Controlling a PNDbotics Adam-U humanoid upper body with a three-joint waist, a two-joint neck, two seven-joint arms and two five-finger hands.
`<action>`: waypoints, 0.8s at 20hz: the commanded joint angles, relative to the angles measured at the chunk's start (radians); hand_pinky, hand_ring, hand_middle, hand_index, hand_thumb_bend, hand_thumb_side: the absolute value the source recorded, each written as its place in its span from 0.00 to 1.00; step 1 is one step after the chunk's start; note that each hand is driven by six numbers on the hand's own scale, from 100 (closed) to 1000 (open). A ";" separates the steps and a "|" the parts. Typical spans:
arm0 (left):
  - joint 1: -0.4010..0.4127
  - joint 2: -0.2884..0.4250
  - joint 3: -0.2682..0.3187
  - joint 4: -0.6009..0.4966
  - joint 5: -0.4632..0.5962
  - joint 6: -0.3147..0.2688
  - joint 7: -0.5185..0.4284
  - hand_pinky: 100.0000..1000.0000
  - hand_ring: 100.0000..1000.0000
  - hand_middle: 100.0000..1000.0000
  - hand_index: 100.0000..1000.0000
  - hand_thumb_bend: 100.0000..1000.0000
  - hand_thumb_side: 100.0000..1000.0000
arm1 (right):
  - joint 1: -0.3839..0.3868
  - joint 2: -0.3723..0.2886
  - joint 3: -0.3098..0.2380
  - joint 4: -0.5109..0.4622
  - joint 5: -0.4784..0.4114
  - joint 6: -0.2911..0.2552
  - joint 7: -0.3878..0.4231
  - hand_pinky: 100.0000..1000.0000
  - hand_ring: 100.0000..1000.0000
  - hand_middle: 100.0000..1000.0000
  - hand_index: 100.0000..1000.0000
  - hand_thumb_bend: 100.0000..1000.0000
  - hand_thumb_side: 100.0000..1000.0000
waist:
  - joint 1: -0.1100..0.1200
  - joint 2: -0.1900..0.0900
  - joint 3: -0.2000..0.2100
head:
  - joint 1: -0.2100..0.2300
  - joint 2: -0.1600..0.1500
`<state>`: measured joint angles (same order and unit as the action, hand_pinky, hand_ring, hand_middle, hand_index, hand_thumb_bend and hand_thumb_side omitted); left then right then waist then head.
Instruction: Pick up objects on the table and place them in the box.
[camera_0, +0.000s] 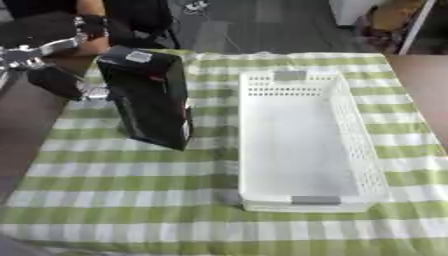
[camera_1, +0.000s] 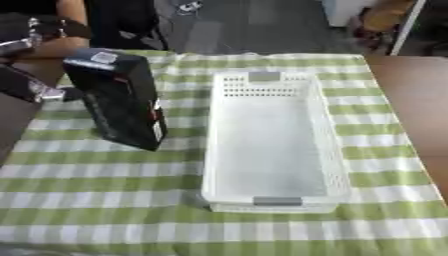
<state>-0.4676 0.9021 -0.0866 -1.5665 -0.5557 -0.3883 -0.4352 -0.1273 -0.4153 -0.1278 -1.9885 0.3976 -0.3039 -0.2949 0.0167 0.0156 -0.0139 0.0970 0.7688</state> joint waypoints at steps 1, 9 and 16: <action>-0.034 0.040 -0.010 0.012 -0.004 -0.013 -0.020 0.88 0.88 0.92 0.99 1.00 0.66 | -0.002 -0.030 -0.001 -0.011 -0.006 -0.001 0.003 0.76 0.80 0.78 0.78 0.05 0.59 | 0.003 -0.010 -0.001 | 0.009 -0.001; -0.106 0.029 -0.056 0.058 -0.013 -0.045 -0.061 0.90 0.88 0.92 0.99 1.00 0.64 | -0.002 -0.032 0.002 -0.011 -0.009 -0.002 0.007 0.76 0.80 0.78 0.78 0.05 0.59 | 0.005 -0.010 -0.002 | 0.012 0.001; -0.183 0.026 -0.114 0.135 -0.029 -0.093 -0.127 0.91 0.89 0.92 0.99 1.00 0.62 | -0.001 -0.035 0.005 -0.011 -0.012 -0.003 0.012 0.76 0.81 0.78 0.78 0.05 0.59 | 0.010 -0.012 -0.003 | 0.015 0.001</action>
<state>-0.6297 0.9013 -0.2017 -1.4380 -0.5791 -0.4735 -0.5512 -0.1273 -0.4231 -0.1217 -1.9885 0.3900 -0.3048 -0.2857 0.0245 0.0153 -0.0165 0.1062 0.7692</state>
